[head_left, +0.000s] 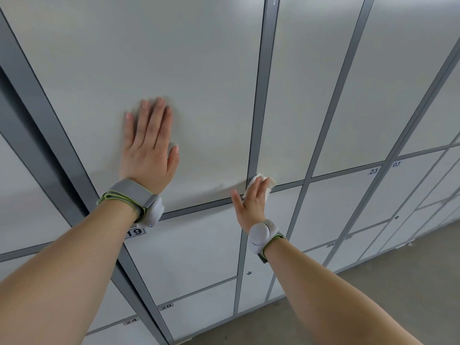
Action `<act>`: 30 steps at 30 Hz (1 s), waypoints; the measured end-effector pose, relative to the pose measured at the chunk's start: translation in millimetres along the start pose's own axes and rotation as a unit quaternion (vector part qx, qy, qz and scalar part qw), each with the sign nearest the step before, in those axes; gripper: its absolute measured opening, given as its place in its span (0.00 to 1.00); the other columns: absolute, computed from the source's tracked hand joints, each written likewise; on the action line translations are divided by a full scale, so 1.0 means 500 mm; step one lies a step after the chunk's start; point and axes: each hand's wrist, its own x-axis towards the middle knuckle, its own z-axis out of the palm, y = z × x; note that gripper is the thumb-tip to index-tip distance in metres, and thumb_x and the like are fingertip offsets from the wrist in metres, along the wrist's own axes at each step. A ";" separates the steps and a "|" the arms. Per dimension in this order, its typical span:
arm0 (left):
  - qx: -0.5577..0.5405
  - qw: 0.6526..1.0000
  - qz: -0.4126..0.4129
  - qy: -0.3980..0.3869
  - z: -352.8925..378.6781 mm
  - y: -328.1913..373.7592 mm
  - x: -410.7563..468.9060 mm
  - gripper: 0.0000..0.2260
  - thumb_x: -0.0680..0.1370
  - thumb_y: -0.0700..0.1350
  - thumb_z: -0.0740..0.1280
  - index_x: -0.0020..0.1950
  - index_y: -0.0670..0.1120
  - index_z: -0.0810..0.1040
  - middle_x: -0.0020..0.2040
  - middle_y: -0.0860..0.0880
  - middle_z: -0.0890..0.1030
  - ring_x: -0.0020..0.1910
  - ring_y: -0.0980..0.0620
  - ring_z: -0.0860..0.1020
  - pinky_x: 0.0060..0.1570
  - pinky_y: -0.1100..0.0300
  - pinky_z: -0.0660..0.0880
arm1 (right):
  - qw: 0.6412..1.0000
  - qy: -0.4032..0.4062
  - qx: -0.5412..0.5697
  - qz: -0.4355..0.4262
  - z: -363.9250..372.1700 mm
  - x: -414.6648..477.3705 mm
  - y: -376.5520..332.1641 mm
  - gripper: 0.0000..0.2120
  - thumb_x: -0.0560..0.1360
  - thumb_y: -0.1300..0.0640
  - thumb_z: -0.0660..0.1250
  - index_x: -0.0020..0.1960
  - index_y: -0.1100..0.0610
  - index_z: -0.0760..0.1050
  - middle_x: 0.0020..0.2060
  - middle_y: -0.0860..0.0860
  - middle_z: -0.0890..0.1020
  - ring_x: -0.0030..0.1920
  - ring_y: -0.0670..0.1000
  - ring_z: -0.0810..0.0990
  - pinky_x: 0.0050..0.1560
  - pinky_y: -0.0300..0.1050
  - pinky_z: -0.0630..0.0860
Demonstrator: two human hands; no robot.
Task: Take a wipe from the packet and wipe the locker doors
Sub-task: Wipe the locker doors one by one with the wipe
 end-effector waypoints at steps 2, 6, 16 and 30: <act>0.005 1.000 -0.005 0.009 0.003 0.003 0.000 0.27 0.77 0.44 0.58 0.74 0.36 0.58 0.74 0.37 0.61 0.73 0.38 0.53 0.74 0.50 0.37 | 0.998 0.024 0.006 -0.058 -0.008 0.007 -0.027 0.43 0.76 0.37 0.52 0.76 0.61 0.36 0.74 0.58 0.33 0.72 0.48 0.28 0.72 0.42 0.34; 0.004 1.000 -0.011 0.018 0.009 0.008 -0.002 0.27 0.77 0.44 0.58 0.74 0.36 0.58 0.74 0.37 0.61 0.73 0.38 0.53 0.73 0.50 0.37 | 0.993 0.038 0.004 -0.115 -0.017 0.015 -0.052 0.43 0.73 0.33 0.47 0.76 0.58 0.36 0.75 0.57 0.36 0.74 0.51 0.31 0.73 0.42 0.37; -0.002 1.000 -0.013 0.008 0.006 0.012 -0.010 0.27 0.77 0.43 0.58 0.74 0.36 0.58 0.74 0.38 0.60 0.74 0.38 0.52 0.74 0.48 0.38 | 0.993 -0.060 -0.096 -0.030 0.004 -0.029 0.027 0.41 0.78 0.39 0.53 0.76 0.61 0.35 0.75 0.57 0.35 0.73 0.49 0.30 0.75 0.52 0.41; -0.005 1.000 -0.004 -0.014 0.000 0.012 -0.017 0.26 0.77 0.45 0.56 0.74 0.36 0.59 0.74 0.38 0.61 0.74 0.38 0.52 0.73 0.49 0.37 | 0.988 -0.039 -0.119 -0.088 -0.009 -0.020 0.019 0.45 0.68 0.27 0.39 0.74 0.54 0.31 0.74 0.51 0.33 0.72 0.45 0.30 0.75 0.48 0.39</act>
